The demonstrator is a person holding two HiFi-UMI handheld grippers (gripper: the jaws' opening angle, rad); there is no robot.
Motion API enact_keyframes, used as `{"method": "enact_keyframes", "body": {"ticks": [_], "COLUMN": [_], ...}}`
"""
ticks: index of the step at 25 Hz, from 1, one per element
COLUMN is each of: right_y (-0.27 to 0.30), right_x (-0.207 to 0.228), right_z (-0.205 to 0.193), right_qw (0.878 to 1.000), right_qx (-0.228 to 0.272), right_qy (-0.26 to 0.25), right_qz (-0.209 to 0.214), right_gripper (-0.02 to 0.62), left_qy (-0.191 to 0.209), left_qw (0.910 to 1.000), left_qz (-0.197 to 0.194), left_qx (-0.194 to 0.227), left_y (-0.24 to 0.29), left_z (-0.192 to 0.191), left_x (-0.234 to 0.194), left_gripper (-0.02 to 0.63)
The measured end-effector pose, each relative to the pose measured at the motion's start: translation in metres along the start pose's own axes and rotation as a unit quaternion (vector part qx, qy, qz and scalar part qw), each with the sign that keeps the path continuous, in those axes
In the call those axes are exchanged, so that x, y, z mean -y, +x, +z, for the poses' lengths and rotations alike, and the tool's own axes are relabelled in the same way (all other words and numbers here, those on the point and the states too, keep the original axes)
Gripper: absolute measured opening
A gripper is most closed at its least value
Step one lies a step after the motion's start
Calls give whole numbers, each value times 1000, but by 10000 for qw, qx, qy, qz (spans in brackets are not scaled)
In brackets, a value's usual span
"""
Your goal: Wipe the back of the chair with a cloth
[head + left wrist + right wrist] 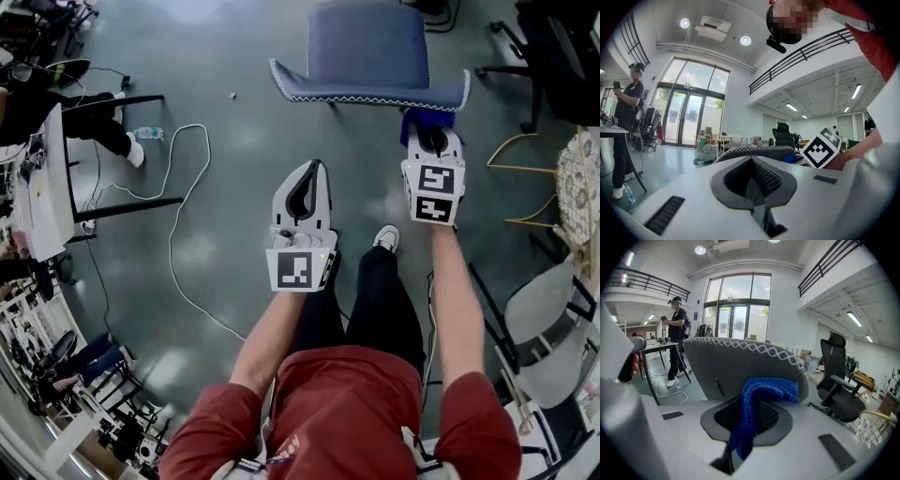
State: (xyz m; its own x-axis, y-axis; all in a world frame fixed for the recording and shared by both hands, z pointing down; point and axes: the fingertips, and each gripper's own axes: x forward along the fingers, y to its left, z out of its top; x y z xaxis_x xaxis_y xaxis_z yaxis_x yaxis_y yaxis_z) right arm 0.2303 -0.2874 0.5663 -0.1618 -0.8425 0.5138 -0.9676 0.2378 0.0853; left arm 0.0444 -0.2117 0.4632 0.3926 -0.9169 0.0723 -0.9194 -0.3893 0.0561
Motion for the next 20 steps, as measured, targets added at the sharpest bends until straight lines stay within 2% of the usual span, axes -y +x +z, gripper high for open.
{"method": "enact_keyframes", "body": {"ticks": [7, 12, 20], "right_y": [7, 14, 30], "right_x": [-54, -108, -184], "right_z": [19, 41, 69], "right_qw": [9996, 9981, 9958], "right_qx": [-158, -185, -158], "right_qy": [-173, -381, -537], "right_qz": [172, 449, 730], "right_gripper": [61, 61, 61], "left_qy": [-78, 113, 73], "left_qw": [9996, 9985, 9978], "left_qz": [272, 305, 543], "left_qx": [35, -449, -373], "left_y": [-27, -49, -81], "left_z": [11, -4, 6], "left_x": [-52, -84, -140], "left_gripper": [14, 14, 14]}}
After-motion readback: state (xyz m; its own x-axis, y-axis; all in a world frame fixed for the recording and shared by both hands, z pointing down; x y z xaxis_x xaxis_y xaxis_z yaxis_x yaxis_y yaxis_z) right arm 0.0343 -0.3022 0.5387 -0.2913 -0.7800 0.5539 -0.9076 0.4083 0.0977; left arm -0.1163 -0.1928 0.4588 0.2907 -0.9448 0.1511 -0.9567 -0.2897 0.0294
